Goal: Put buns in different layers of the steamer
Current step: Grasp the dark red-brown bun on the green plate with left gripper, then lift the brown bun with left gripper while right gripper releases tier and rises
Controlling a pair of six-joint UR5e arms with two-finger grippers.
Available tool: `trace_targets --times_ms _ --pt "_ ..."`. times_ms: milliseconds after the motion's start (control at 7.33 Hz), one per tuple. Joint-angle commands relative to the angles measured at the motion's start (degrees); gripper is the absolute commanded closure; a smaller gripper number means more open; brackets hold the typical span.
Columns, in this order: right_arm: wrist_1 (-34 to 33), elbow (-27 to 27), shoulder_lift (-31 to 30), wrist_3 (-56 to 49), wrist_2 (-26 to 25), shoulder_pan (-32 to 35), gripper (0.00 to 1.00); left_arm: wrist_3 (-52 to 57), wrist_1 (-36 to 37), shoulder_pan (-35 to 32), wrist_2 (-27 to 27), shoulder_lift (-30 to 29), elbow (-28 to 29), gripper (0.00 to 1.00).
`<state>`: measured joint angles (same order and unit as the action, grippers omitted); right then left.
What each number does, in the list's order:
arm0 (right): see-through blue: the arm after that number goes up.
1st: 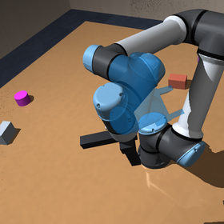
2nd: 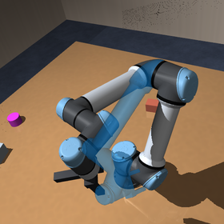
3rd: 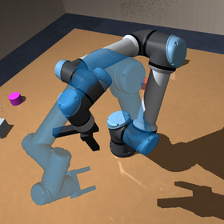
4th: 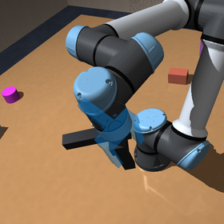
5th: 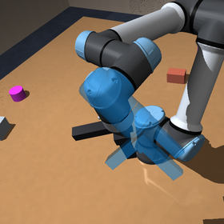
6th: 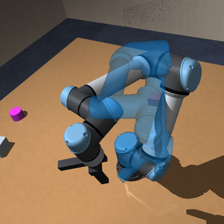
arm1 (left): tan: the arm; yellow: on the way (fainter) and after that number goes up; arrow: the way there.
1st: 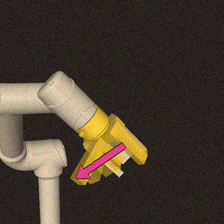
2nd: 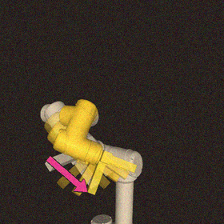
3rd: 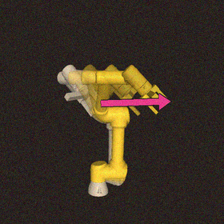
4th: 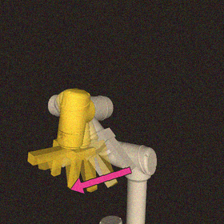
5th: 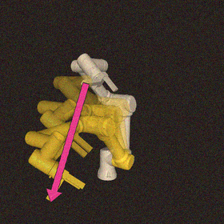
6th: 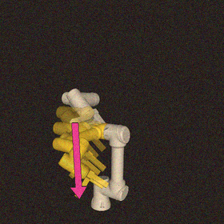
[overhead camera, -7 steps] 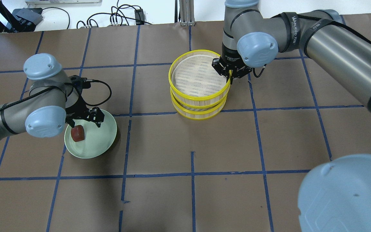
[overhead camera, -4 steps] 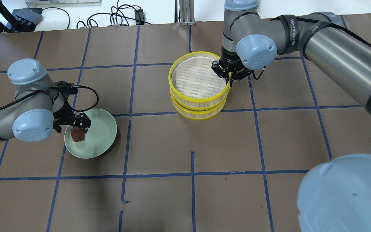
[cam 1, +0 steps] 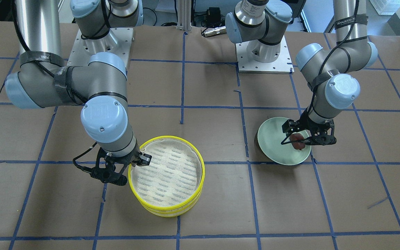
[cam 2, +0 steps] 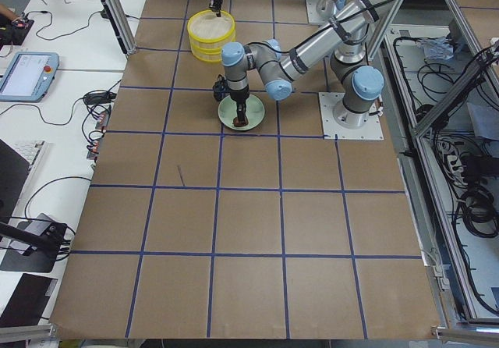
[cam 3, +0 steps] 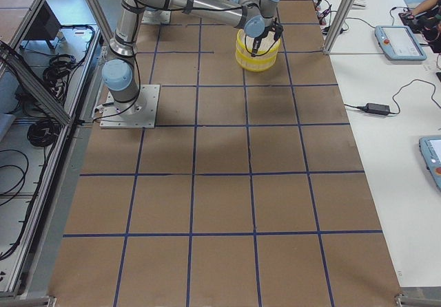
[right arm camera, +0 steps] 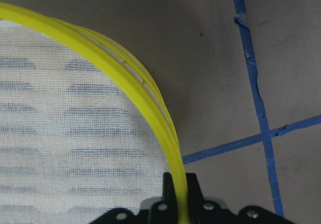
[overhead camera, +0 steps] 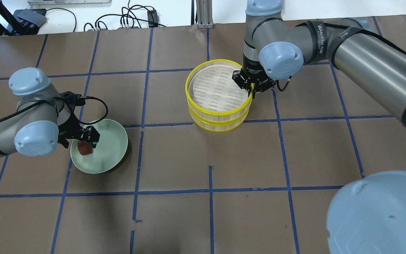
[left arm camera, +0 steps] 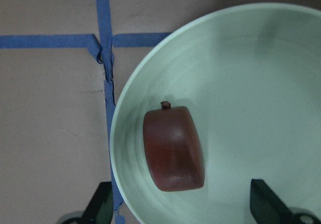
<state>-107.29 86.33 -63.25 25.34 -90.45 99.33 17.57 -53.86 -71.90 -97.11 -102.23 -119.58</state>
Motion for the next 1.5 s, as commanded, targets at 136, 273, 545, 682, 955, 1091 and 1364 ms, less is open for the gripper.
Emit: trace_targets --times_ms 136,273,545,682,955,1091,1364 --pt "0.33 -0.02 -0.21 2.25 0.10 0.60 0.20 0.10 1.74 0.00 0.17 -1.56 0.23 0.13" --pt "0.07 -0.46 -0.73 2.09 0.01 0.78 0.17 0.10 1.83 0.00 0.08 -2.00 0.23 0.27" --pt "1.80 -3.17 -6.08 -1.41 -0.07 -0.35 0.16 0.19 1.83 0.00 -0.27 -2.18 0.23 0.61" --pt "4.00 -4.84 -8.71 -7.09 -0.25 -2.62 0.17 -0.16 1.83 0.00 -0.10 -2.18 0.23 0.98" --pt "15.39 -10.63 -11.80 -18.17 -0.08 -9.47 0.17 -0.25 4.72 -0.43 -0.01 -1.31 0.31 1.00" --pt "19.71 -12.66 -12.16 -20.30 -0.08 -9.59 0.17 -0.51 5.43 -1.22 0.17 -0.52 1.97 1.00" --pt "21.33 -12.16 -13.48 -21.20 0.10 -9.15 0.15 -2.60 0.98 -5.77 -0.01 2.02 7.15 1.00"
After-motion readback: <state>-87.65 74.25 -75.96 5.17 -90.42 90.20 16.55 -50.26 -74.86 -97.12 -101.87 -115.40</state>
